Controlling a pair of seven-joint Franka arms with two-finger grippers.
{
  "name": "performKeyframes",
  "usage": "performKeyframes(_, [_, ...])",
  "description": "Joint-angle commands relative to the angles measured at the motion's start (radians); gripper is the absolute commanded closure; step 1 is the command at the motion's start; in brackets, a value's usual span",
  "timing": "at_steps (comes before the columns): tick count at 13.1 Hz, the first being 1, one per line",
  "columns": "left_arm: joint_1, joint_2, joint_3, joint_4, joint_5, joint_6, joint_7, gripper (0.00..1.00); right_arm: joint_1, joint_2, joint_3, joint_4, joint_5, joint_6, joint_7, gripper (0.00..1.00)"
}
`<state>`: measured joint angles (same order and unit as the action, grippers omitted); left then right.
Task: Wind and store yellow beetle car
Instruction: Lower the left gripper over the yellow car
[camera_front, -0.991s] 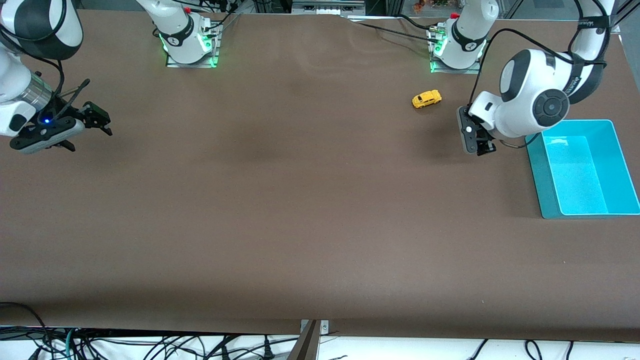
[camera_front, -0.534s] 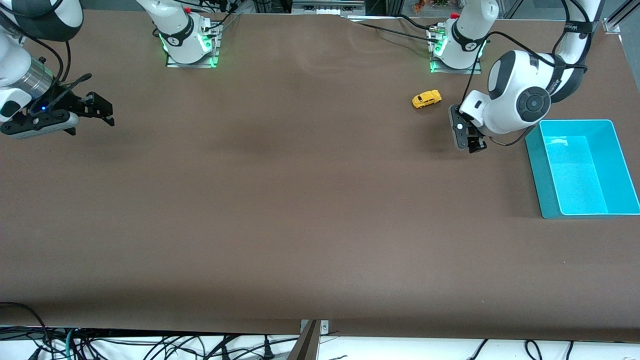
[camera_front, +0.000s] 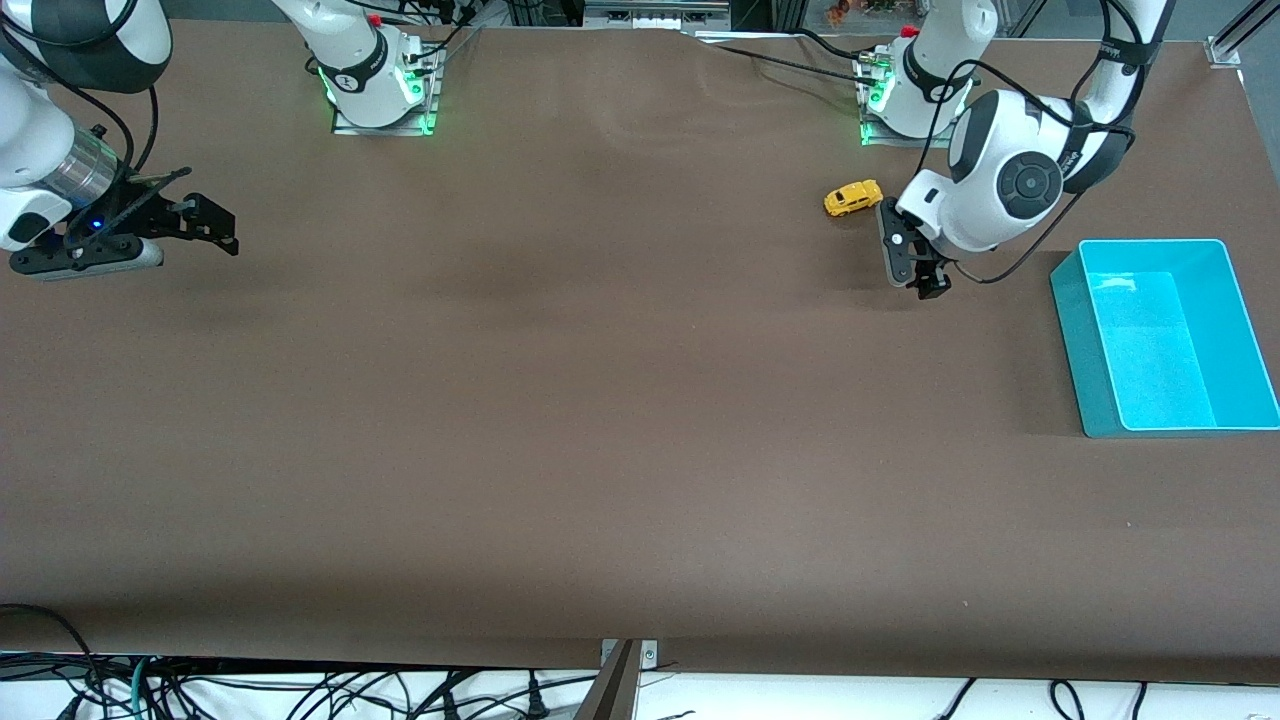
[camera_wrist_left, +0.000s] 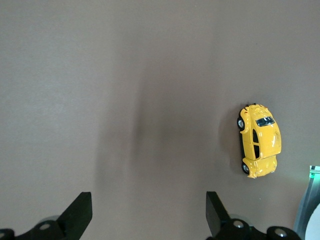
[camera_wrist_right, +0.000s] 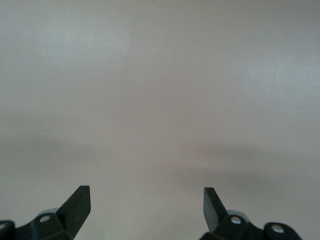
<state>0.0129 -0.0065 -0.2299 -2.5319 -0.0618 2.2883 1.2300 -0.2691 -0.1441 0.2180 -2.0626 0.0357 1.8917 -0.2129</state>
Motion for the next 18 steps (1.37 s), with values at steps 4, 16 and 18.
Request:
performKeyframes(4, [0.003, -0.047, -0.045, -0.082, 0.004, 0.046, 0.000, 0.00, 0.010, 0.004, 0.009, 0.019, -0.008, -0.069, 0.133, 0.00])
performKeyframes(16, [0.006, -0.052, -0.255, -0.182, -0.116, 0.068, -0.152, 0.00, 0.011, 0.034, 0.029, 0.018, -0.010, -0.077, 0.138, 0.00])
performKeyframes(18, [0.006, -0.072, -0.255, -0.217, -0.168, 0.068, -0.162, 0.00, 0.011, 0.038, 0.027, 0.019, -0.010, -0.077, 0.136, 0.00])
